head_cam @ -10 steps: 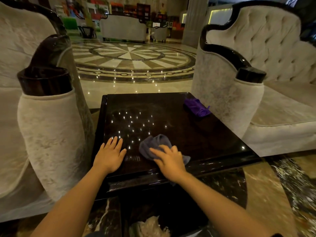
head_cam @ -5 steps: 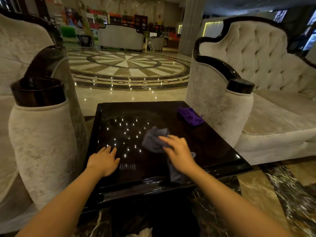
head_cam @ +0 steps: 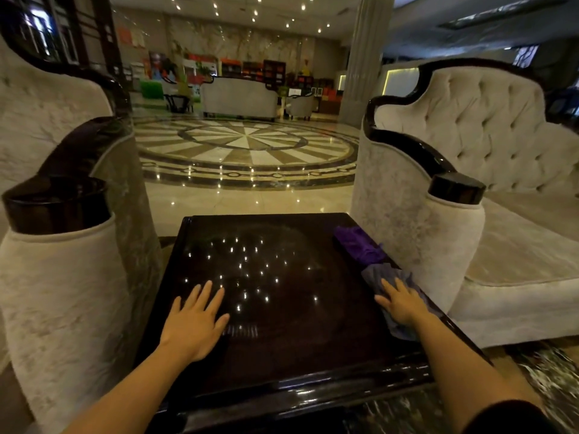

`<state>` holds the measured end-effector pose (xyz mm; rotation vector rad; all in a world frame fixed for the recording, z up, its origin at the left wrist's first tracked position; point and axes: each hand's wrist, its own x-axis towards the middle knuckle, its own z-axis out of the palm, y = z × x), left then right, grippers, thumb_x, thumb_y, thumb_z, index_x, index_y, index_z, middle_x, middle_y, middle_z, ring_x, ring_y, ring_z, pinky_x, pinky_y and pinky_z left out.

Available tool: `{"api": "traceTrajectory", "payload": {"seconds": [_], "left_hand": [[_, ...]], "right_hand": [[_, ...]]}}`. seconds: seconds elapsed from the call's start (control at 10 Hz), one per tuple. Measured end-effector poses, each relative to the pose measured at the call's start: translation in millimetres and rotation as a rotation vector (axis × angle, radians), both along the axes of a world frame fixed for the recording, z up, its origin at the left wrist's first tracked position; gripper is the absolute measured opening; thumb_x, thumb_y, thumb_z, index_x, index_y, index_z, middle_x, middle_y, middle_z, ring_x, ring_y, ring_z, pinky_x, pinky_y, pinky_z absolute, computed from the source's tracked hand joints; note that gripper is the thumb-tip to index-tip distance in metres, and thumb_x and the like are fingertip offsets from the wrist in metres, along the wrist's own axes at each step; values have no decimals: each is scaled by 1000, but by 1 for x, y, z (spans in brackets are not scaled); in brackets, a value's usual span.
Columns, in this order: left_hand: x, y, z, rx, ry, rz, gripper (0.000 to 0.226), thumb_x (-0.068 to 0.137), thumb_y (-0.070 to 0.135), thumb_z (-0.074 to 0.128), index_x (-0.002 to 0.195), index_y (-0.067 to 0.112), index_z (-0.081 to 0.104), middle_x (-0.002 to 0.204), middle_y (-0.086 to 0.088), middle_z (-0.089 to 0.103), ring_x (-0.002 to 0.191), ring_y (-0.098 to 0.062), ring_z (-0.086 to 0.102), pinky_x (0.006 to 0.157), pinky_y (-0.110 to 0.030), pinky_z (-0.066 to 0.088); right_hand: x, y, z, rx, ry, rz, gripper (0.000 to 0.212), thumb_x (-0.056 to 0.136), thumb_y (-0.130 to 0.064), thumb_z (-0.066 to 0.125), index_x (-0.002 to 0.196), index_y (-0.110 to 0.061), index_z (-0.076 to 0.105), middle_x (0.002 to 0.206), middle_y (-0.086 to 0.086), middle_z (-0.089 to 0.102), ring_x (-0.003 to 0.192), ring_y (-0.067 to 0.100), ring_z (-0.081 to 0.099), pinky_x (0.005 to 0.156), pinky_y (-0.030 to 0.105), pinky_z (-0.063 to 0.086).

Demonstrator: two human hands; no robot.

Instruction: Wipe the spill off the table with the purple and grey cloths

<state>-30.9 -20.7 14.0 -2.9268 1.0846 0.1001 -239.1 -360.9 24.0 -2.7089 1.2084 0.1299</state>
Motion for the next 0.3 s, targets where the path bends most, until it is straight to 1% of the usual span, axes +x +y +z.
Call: {"api": "traceTrajectory", "payload": {"seconds": [0.1,0.2,0.3], "left_hand": [[0,7,-6,-18,-5,-2,61,95,52,15,145,28,-11,157,-1,-15,144,-19,-14,117,-44,-2],[-1,11,-3,-29,8,-9,62,95,52,13,142,25,-17,156,-1,-18,143,-19,-17,117,-45,-6],[3,15,6,-53,-47,-82,61,94,54,12,130,25,-28,148,3,-28,138,-17,-26,116,-45,-10]], "right_hand": [[-3,1,-5,34,53,-2,59,97,-46,27,146,-24,4,158,11,-3,144,34,6,117,49,14],[-5,10,1,59,66,-49,59,96,-49,21,145,-28,-3,158,6,-11,145,32,-6,116,54,4],[-4,42,4,24,-10,3,59,96,-50,19,145,-29,-7,157,5,-14,145,30,-10,116,53,0]]}}
